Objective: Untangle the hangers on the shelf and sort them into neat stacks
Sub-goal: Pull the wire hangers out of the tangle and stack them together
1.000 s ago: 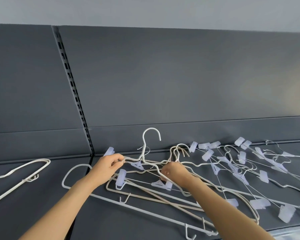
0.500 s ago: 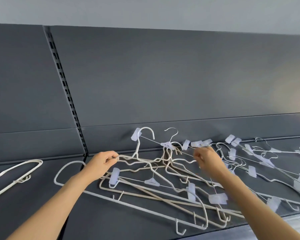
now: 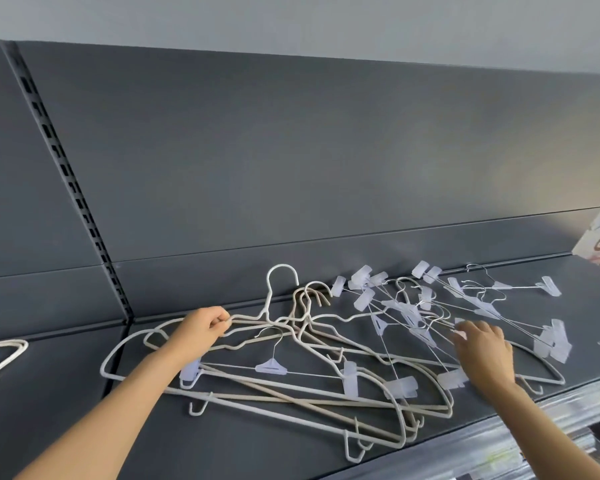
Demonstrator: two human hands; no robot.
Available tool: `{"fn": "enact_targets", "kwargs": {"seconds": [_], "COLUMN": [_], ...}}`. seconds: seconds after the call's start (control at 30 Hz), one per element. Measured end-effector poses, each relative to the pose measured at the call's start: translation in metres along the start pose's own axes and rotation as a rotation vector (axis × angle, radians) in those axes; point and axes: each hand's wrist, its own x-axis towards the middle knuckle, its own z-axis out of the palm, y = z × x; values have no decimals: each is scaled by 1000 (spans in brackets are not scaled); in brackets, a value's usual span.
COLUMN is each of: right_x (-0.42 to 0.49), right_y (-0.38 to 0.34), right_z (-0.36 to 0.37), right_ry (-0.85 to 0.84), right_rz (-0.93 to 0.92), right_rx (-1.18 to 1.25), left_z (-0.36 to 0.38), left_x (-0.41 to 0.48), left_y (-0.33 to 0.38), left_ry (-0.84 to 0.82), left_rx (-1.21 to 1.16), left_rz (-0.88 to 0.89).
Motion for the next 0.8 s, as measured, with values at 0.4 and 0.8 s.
{"fn": "enact_targets", "kwargs": {"seconds": [0.4, 0.8], "right_x": [-27, -18], "right_y": [-121, -122], "right_z": [24, -1], "right_ry": [-436, -530], "right_rz": [-451, -311], "right_rx": [-63, 519], "left_z": [9, -23], "left_x": [6, 1], "left_y": [-10, 22], "left_ry": [-20, 17], "left_rx": [85, -32], "left_rz": [-75, 22]}}
